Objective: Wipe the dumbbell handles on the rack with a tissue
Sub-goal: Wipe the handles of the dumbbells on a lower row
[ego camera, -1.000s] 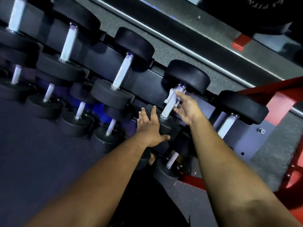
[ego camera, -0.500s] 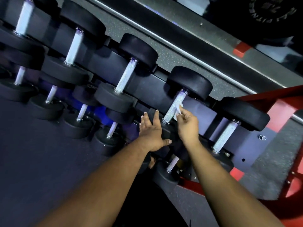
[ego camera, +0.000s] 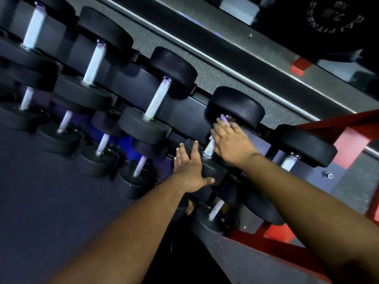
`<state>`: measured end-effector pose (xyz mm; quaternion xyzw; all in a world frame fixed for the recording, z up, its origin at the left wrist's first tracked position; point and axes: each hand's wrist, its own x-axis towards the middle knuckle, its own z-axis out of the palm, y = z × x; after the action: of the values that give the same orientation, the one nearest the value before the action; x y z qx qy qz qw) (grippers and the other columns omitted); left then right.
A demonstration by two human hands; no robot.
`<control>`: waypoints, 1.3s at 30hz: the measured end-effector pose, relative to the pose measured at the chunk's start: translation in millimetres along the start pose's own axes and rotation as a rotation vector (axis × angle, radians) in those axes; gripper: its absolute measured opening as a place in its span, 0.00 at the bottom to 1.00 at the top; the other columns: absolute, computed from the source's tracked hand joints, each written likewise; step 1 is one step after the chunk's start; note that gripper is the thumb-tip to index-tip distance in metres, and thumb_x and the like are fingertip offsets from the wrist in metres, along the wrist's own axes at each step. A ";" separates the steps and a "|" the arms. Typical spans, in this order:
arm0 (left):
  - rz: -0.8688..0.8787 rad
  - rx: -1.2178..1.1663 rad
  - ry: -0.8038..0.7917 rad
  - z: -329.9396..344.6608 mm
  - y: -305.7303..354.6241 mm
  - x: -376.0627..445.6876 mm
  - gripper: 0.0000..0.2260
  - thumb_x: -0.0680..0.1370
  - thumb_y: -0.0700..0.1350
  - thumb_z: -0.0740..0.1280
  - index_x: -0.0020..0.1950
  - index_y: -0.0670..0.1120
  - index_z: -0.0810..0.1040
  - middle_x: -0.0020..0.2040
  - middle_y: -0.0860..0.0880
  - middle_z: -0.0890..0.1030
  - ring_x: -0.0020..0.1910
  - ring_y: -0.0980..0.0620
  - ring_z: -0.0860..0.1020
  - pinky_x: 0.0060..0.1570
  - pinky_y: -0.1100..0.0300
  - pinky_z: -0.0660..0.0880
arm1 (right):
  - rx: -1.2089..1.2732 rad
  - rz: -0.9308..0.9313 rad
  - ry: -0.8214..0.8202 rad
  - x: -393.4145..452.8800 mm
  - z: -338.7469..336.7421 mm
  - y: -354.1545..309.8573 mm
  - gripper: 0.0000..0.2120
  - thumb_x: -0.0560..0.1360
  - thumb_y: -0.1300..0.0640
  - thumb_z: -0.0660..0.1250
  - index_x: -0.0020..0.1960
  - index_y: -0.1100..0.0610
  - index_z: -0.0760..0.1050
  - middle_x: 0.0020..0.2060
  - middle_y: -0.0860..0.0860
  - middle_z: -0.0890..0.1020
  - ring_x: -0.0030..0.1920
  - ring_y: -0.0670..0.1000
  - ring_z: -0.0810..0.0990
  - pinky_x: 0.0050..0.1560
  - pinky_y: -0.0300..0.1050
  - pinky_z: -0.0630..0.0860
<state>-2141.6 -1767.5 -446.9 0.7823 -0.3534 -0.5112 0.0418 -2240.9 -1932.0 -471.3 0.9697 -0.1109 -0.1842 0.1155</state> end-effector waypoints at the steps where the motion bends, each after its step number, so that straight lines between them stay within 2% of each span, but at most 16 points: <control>1: 0.000 0.000 0.001 -0.1 0.2 0.5 0.59 0.73 0.61 0.75 0.79 0.52 0.28 0.77 0.36 0.26 0.79 0.38 0.31 0.79 0.46 0.39 | 0.004 -0.063 -0.016 0.8 0.5 -9.3 0.26 0.81 0.46 0.56 0.73 0.58 0.71 0.71 0.57 0.73 0.76 0.59 0.63 0.76 0.60 0.54; 3: -0.004 0.001 0.003 -0.3 -0.3 1.0 0.59 0.73 0.61 0.75 0.79 0.52 0.28 0.77 0.36 0.27 0.79 0.38 0.32 0.79 0.46 0.39 | 0.127 -0.232 -0.058 -0.1 7.6 -19.7 0.24 0.81 0.49 0.56 0.73 0.57 0.71 0.71 0.55 0.74 0.77 0.56 0.64 0.77 0.58 0.44; 6: -0.001 -0.001 0.002 0.7 -0.8 1.8 0.58 0.73 0.61 0.75 0.79 0.53 0.28 0.77 0.37 0.26 0.79 0.39 0.31 0.79 0.46 0.39 | 0.192 -0.369 0.001 -10.1 12.0 3.2 0.26 0.78 0.53 0.53 0.75 0.53 0.69 0.73 0.51 0.72 0.76 0.53 0.65 0.78 0.57 0.47; 9: 0.004 -0.009 -0.007 0.4 -1.1 1.6 0.58 0.73 0.60 0.75 0.79 0.53 0.28 0.77 0.38 0.25 0.79 0.40 0.30 0.79 0.47 0.38 | 0.159 -0.181 0.063 -20.9 12.9 25.2 0.35 0.71 0.61 0.59 0.79 0.56 0.61 0.78 0.55 0.63 0.78 0.54 0.61 0.76 0.59 0.55; 11: 0.004 -0.015 -0.004 -0.1 -0.8 1.4 0.58 0.74 0.60 0.75 0.79 0.53 0.27 0.77 0.38 0.25 0.78 0.40 0.30 0.78 0.47 0.38 | 0.151 -0.056 0.091 -27.0 14.0 16.0 0.38 0.70 0.62 0.61 0.80 0.58 0.58 0.78 0.57 0.61 0.78 0.56 0.59 0.76 0.59 0.55; 16: -0.004 -0.008 0.010 1.5 -0.4 1.4 0.58 0.73 0.61 0.75 0.79 0.54 0.28 0.77 0.37 0.26 0.79 0.40 0.31 0.78 0.47 0.39 | 0.170 -0.264 0.041 -43.8 29.7 -1.2 0.33 0.73 0.59 0.52 0.80 0.55 0.59 0.79 0.54 0.61 0.78 0.54 0.60 0.77 0.60 0.50; 19: -0.002 -0.008 0.009 1.4 -1.0 1.8 0.59 0.72 0.60 0.76 0.79 0.54 0.27 0.77 0.37 0.26 0.79 0.40 0.31 0.78 0.47 0.38 | 0.194 0.040 0.040 -31.0 23.3 6.5 0.41 0.71 0.61 0.66 0.81 0.56 0.54 0.80 0.54 0.56 0.79 0.54 0.56 0.77 0.61 0.55; 21: -0.007 -0.006 0.014 0.3 -0.5 1.3 0.59 0.72 0.60 0.76 0.79 0.53 0.27 0.77 0.37 0.26 0.79 0.40 0.31 0.78 0.47 0.39 | 0.292 0.160 0.100 -25.1 20.5 -3.9 0.39 0.71 0.65 0.65 0.80 0.58 0.55 0.79 0.56 0.59 0.79 0.56 0.57 0.76 0.61 0.57; 24: -0.014 -0.008 0.018 0.3 1.1 0.2 0.59 0.72 0.60 0.76 0.79 0.54 0.28 0.78 0.38 0.27 0.79 0.40 0.32 0.78 0.47 0.40 | 0.344 -0.072 0.101 -40.8 34.2 -20.7 0.32 0.75 0.63 0.51 0.80 0.56 0.59 0.78 0.54 0.62 0.79 0.54 0.57 0.76 0.58 0.55; 26: -0.015 -0.004 0.026 1.1 1.2 0.1 0.59 0.72 0.60 0.76 0.79 0.54 0.29 0.78 0.38 0.28 0.80 0.40 0.33 0.79 0.46 0.41 | 0.361 -0.213 0.075 -51.0 38.9 -12.5 0.31 0.77 0.61 0.50 0.80 0.53 0.57 0.80 0.51 0.58 0.80 0.52 0.54 0.78 0.58 0.52; 27: -0.016 -0.004 0.024 0.9 0.9 0.3 0.59 0.72 0.60 0.76 0.79 0.53 0.29 0.78 0.38 0.28 0.80 0.39 0.33 0.78 0.46 0.41 | 0.368 -0.199 0.096 -49.7 41.2 -6.0 0.31 0.77 0.62 0.52 0.80 0.53 0.57 0.80 0.50 0.58 0.79 0.52 0.54 0.78 0.58 0.53; 30: -0.013 -0.003 0.022 -0.3 1.5 -0.2 0.59 0.72 0.60 0.76 0.79 0.53 0.28 0.78 0.38 0.27 0.79 0.40 0.33 0.78 0.47 0.40 | 0.577 0.107 0.156 -34.8 40.2 0.8 0.34 0.76 0.67 0.62 0.80 0.56 0.57 0.80 0.52 0.56 0.80 0.53 0.52 0.77 0.60 0.57; 32: -0.012 -0.007 0.019 -0.6 1.6 -0.4 0.59 0.72 0.60 0.76 0.79 0.53 0.28 0.78 0.38 0.27 0.79 0.40 0.32 0.78 0.48 0.39 | 0.809 0.230 0.194 -29.2 37.0 -14.7 0.31 0.80 0.67 0.61 0.80 0.59 0.56 0.80 0.53 0.52 0.80 0.54 0.49 0.78 0.59 0.57; 34: -0.007 -0.010 0.025 0.4 1.3 0.2 0.59 0.72 0.60 0.76 0.79 0.52 0.29 0.78 0.37 0.28 0.79 0.39 0.33 0.78 0.48 0.39 | 1.044 0.329 0.224 -32.6 33.1 -39.1 0.29 0.82 0.65 0.59 0.80 0.59 0.55 0.80 0.52 0.50 0.81 0.51 0.47 0.79 0.50 0.55; 37: -0.009 -0.001 0.038 1.1 0.6 0.4 0.59 0.72 0.61 0.76 0.80 0.52 0.29 0.78 0.36 0.29 0.80 0.39 0.34 0.78 0.48 0.39 | 1.347 0.498 0.265 -37.4 25.0 -60.9 0.30 0.82 0.64 0.61 0.81 0.55 0.54 0.80 0.46 0.48 0.78 0.37 0.46 0.75 0.32 0.51; 39: -0.007 0.002 0.040 1.5 0.7 -0.2 0.59 0.72 0.60 0.76 0.80 0.52 0.30 0.78 0.36 0.29 0.80 0.39 0.34 0.78 0.49 0.40 | 1.458 0.610 0.271 -28.5 22.1 -56.7 0.31 0.82 0.63 0.62 0.81 0.55 0.52 0.79 0.44 0.48 0.76 0.33 0.46 0.75 0.31 0.51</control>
<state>-2143.2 -1767.5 -447.2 0.7935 -0.3503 -0.4955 0.0463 -2265.5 -1874.9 -496.9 0.7419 -0.4487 0.0935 -0.4894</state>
